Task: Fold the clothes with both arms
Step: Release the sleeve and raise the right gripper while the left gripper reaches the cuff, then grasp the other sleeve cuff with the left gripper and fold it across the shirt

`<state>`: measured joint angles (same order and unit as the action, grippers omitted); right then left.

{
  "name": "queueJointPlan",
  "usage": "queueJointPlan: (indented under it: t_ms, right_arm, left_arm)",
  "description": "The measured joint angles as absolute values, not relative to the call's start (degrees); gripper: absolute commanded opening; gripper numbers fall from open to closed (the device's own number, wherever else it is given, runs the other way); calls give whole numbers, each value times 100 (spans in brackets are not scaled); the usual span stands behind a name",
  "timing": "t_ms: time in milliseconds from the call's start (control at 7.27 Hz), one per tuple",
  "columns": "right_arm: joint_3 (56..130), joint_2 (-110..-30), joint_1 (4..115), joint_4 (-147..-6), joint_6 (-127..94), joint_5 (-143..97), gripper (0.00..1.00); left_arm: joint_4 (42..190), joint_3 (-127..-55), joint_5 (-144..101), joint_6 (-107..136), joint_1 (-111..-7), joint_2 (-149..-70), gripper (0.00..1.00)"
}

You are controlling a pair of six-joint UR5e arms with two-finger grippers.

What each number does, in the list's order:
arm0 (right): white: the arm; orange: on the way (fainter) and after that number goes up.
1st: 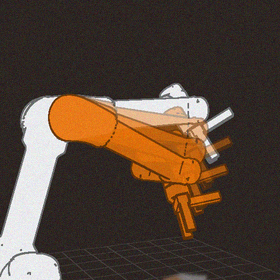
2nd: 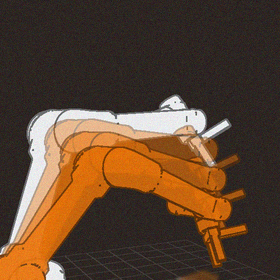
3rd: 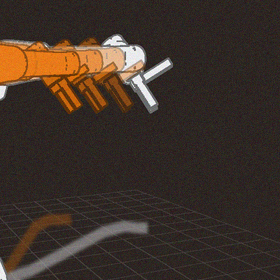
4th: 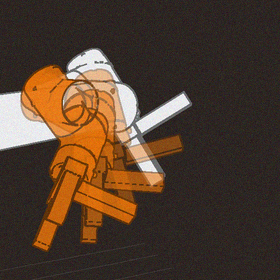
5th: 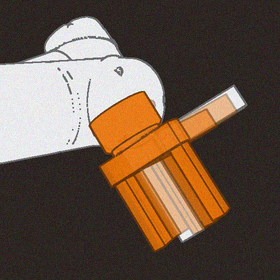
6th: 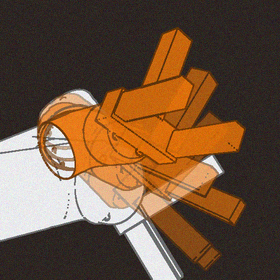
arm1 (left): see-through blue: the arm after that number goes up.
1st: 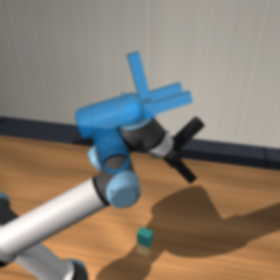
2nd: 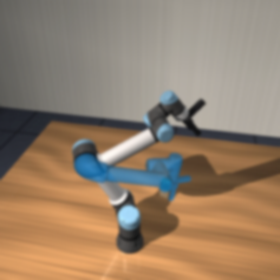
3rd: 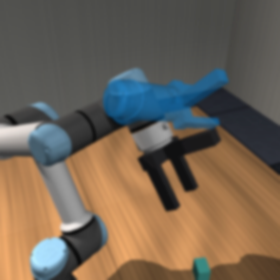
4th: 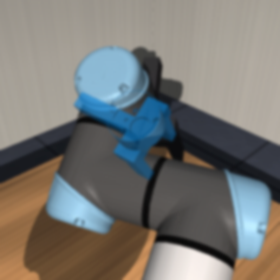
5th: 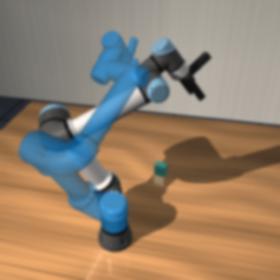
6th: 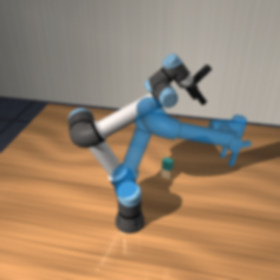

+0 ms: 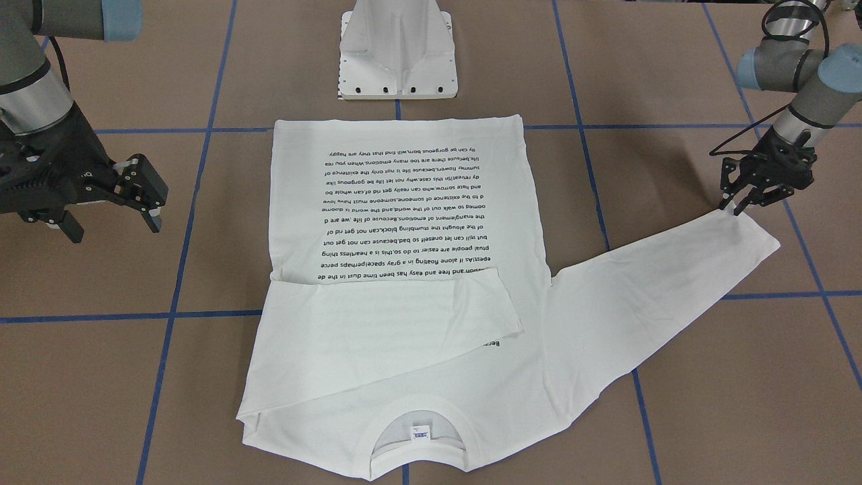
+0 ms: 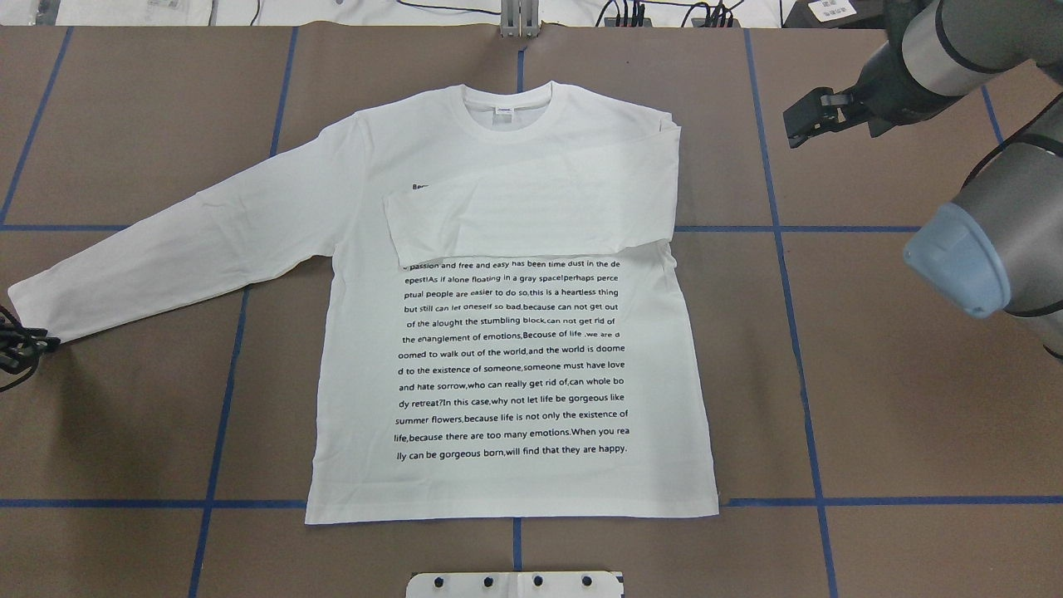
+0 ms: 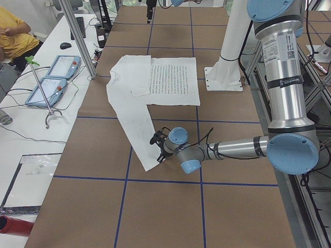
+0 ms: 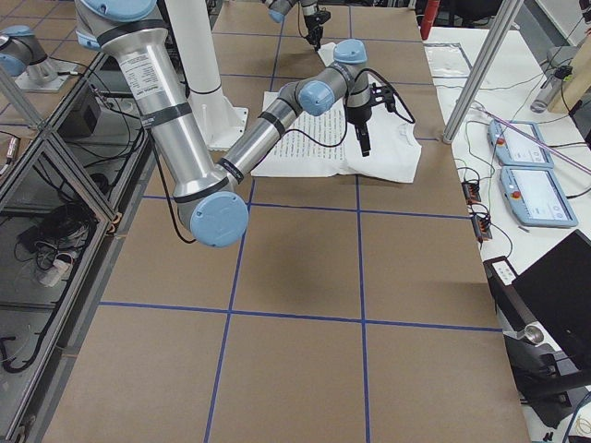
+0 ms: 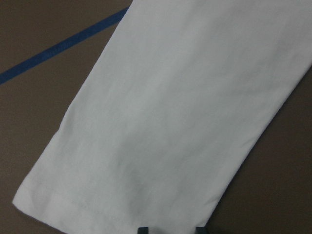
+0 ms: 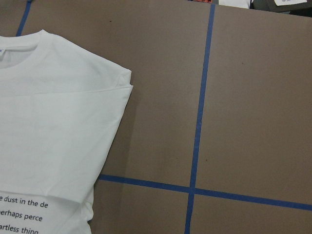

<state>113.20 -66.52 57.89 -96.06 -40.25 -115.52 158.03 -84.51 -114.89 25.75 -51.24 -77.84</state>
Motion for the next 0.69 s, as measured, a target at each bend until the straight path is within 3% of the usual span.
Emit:
queueJointPlan:
  t_ms: [688]
  right_arm:
    - [11312,-6642,5783,-9606,-4028,-11557,100]
  left_arm:
    - [15820,-8663,-11533,2564,-5253,-7982,0]
